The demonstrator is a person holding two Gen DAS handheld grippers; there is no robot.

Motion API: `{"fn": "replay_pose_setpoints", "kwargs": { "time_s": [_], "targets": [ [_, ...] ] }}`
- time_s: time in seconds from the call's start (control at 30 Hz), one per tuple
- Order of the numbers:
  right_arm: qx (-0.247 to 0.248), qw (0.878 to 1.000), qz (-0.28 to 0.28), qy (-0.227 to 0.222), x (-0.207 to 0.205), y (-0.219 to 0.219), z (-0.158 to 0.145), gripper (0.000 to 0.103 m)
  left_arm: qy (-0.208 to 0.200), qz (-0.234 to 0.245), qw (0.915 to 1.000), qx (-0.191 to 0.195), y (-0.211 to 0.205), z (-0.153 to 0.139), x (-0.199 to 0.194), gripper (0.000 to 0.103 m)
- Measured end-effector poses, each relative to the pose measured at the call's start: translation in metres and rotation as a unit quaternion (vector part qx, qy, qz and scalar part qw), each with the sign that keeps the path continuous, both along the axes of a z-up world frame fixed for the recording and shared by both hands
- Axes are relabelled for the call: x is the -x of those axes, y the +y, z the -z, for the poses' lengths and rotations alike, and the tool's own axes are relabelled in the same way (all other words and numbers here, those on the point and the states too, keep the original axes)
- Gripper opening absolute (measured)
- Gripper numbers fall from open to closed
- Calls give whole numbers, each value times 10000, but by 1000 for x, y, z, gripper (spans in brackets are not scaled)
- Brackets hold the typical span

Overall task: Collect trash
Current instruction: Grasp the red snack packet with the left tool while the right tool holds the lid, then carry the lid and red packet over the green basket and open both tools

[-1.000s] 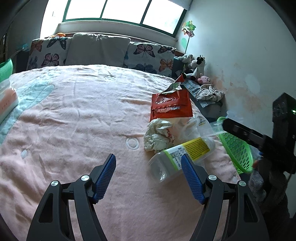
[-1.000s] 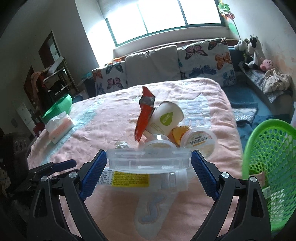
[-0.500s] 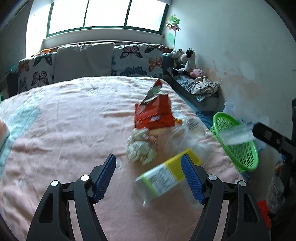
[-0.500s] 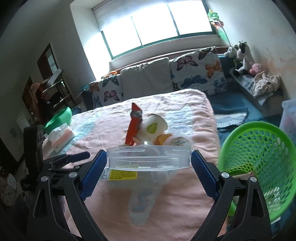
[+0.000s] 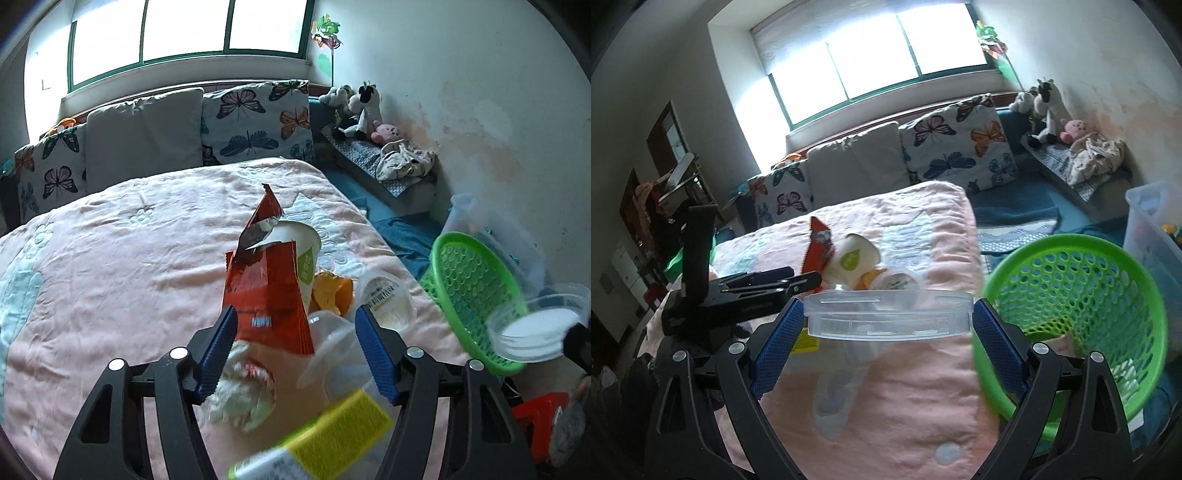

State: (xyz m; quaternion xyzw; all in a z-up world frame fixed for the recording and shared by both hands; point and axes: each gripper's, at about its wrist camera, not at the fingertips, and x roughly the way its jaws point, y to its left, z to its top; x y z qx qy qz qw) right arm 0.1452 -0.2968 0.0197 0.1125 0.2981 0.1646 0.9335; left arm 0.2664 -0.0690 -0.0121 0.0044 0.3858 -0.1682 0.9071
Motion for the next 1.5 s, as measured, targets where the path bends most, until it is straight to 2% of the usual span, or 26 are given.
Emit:
{"fn": "replay_pose_setpoints", "kwargs": {
  "time_s": [0.17,0.27,0.4,0.53,0.9,1.1,1.27,1.5],
  "targets": [
    [-23,9999,143,46,1,-14,3,91,121,-128,9998,114,3,5,-15,49],
    [-41,9998,200,61,2,-21,5,91,164,-162,9995,206,7,6,-18,37],
    [-44,9997,228,87,1,-26,8,91,59,-152,9997,205,11,3,-17,24],
    [-43,9997,246,76,3,-28,8,91,-139,-200,9997,42,11,-5,-8,18],
    [-10,9986,525,2,11,-52,5,91,-622,-68,9978,198,10,-49,27,15],
    [160,9960,871,137,10,-80,14,91,-675,300,9955,594,-10,-73,42,15],
    [174,9920,1184,395,6,-109,33,91,-621,704,9924,798,-43,-78,51,15],
    [110,9873,1384,772,3,-133,66,91,-388,1190,9881,892,-97,-65,56,15]
  ]
}}
